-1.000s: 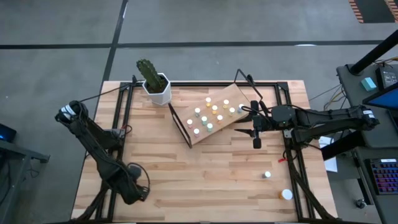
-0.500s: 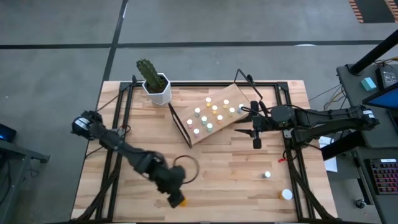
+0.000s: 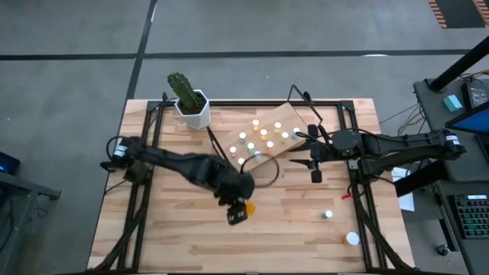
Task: Pick and place medicine bottles onto shelf by color
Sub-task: Move the orange pill bottle
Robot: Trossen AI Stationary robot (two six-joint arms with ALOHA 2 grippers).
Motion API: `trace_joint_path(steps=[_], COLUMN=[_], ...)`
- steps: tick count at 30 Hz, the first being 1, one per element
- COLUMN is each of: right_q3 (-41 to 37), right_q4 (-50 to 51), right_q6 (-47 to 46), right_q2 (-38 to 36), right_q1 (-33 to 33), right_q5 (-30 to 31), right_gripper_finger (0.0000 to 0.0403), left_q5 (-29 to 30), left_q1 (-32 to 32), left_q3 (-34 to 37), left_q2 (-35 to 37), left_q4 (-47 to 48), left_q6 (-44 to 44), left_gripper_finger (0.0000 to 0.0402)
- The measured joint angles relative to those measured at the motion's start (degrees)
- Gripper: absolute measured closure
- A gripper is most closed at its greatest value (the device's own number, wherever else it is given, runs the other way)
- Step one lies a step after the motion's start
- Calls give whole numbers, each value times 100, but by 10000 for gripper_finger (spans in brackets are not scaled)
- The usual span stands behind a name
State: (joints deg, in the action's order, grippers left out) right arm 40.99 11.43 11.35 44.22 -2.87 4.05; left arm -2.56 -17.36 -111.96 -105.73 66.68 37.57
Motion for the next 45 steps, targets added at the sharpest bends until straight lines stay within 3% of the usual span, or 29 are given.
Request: trace_joint_path(steps=[11, 24, 36, 45], right_q3=[-63, -151, -151, -151], right_q4=[534, 635, 628, 580], right_q6=[-132, -155, 129, 168], right_q2=[-469, -775, -772, -769], right_q1=[1, 2, 4, 17], right_q5=[1, 48, 55, 57], right_gripper_finger=[275, 275, 275, 275], left_q5=[467, 657, 637, 546], left_q1=[1154, 2174, 2113, 1828], left_q3=[-237, -230, -212, -297], left_q2=[55, 55, 55, 57], left_q4=[-28, -347, -202, 846], left_q6=[-2120, -3049, -2671, -1673], left_gripper_finger=[198, 198, 198, 198])
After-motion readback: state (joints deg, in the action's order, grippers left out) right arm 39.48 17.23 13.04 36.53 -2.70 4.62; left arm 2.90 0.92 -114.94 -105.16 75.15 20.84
